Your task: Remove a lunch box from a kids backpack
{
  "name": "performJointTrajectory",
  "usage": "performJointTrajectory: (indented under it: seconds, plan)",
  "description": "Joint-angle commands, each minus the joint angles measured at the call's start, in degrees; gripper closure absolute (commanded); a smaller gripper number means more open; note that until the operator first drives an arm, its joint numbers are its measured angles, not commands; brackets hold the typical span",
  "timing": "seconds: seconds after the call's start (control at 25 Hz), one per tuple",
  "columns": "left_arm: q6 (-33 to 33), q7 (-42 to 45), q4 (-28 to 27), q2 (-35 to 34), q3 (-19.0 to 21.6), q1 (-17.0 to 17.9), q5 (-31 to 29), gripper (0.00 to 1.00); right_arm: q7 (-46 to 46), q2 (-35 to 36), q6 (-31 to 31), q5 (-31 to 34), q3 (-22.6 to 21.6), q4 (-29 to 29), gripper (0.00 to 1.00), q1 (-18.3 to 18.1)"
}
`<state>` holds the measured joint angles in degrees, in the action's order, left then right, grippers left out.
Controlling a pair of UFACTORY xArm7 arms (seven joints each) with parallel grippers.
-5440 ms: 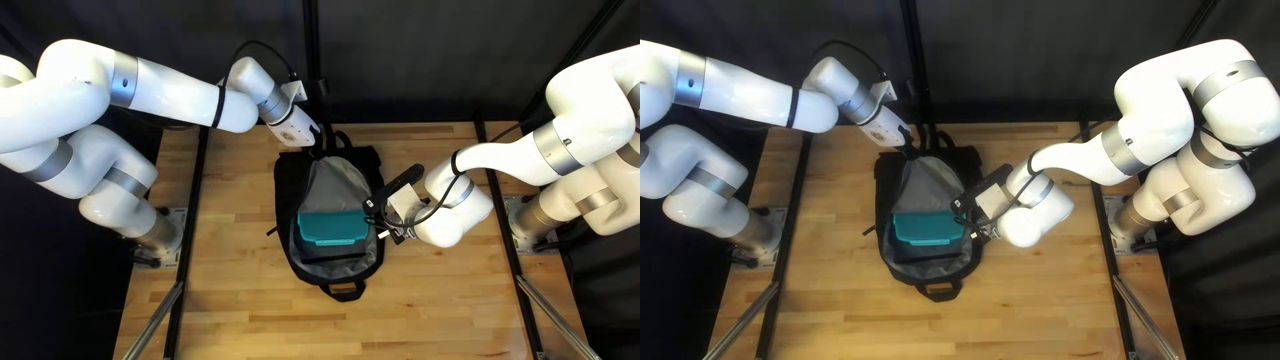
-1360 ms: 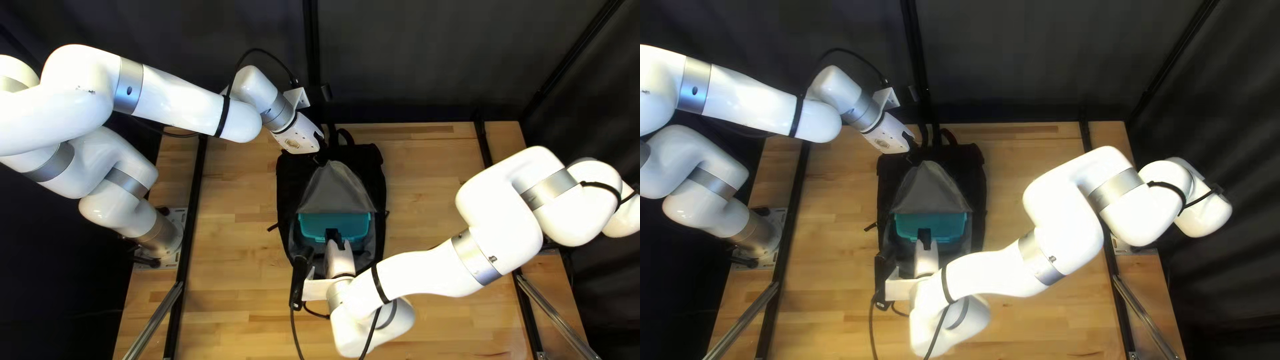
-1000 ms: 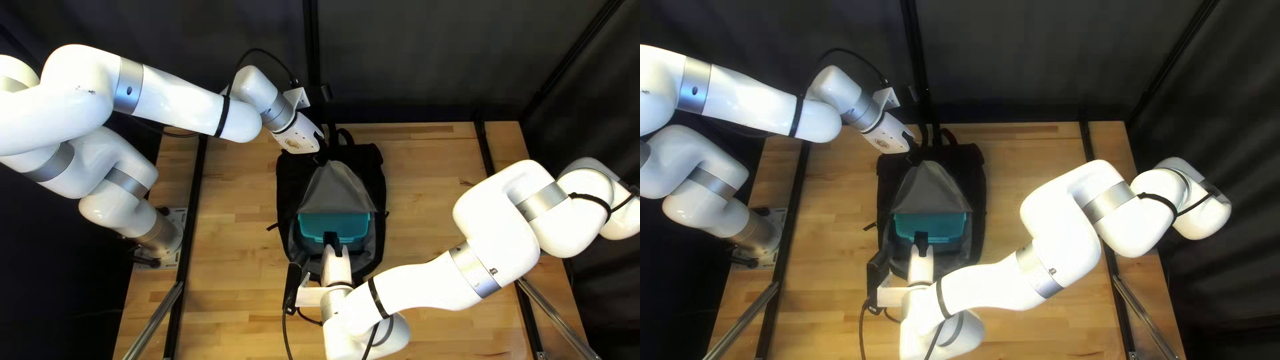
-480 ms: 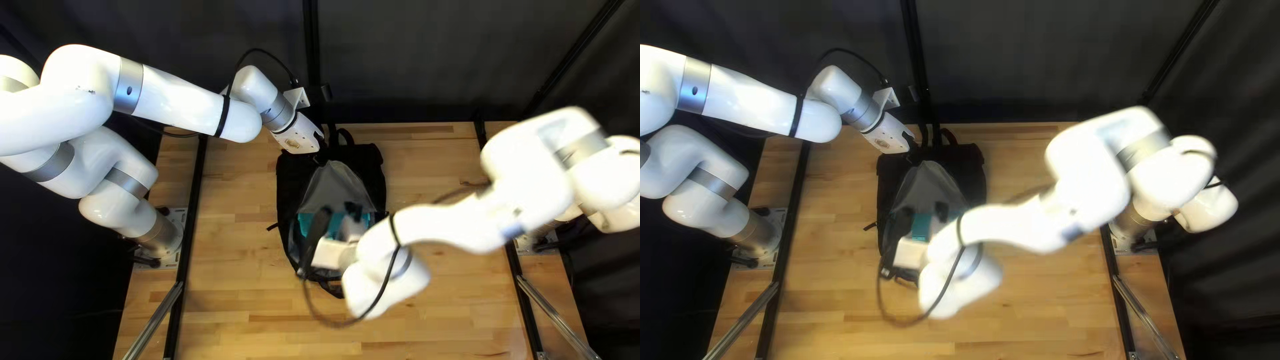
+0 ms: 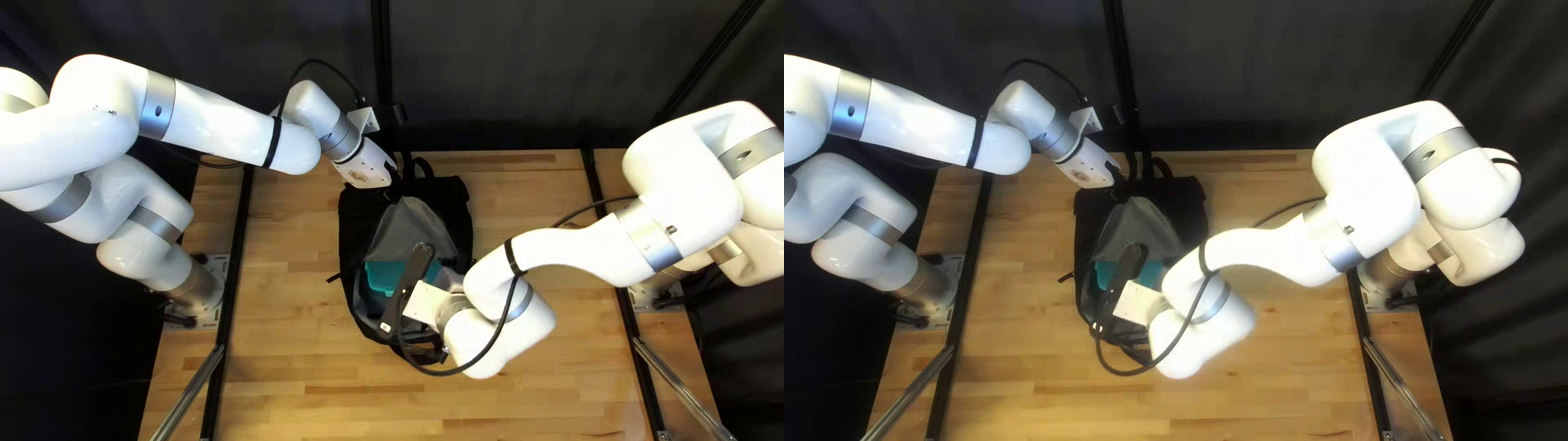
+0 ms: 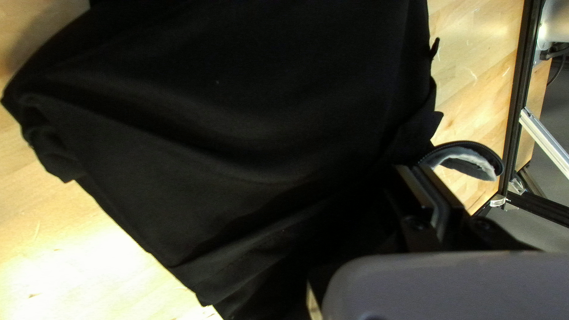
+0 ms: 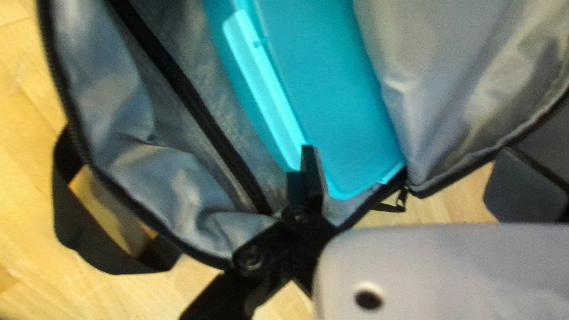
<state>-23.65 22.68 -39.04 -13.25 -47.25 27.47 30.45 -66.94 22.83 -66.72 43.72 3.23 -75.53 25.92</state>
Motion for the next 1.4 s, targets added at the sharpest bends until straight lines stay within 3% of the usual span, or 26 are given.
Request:
performJointTrajectory:
  seconds: [0.04,0.56,1.2,1.4]
  plan:
    - [0.00,0.00,0.00,0.00,0.00,0.00,0.00,1.00,1.49,3.65,1.03,-0.08,-0.34,-3.14,0.00,-0.17]
    - [0.00,0.00,0.00,0.00,0.00,0.00,0.00,1.00,9.94,13.27,3.33,-1.07,-0.97,-10.54,0.00,-3.06]
    - [0.00,0.00,0.00,0.00,0.00,0.00,0.00,1.00,18.74,28.37,-15.91,0.70,0.87,-30.06,0.00,1.72]
    - [0.00,0.00,0.00,0.00,0.00,0.00,0.00,1.00,20.10,29.46,-20.47,0.97,1.88,-32.77,0.00,2.18]
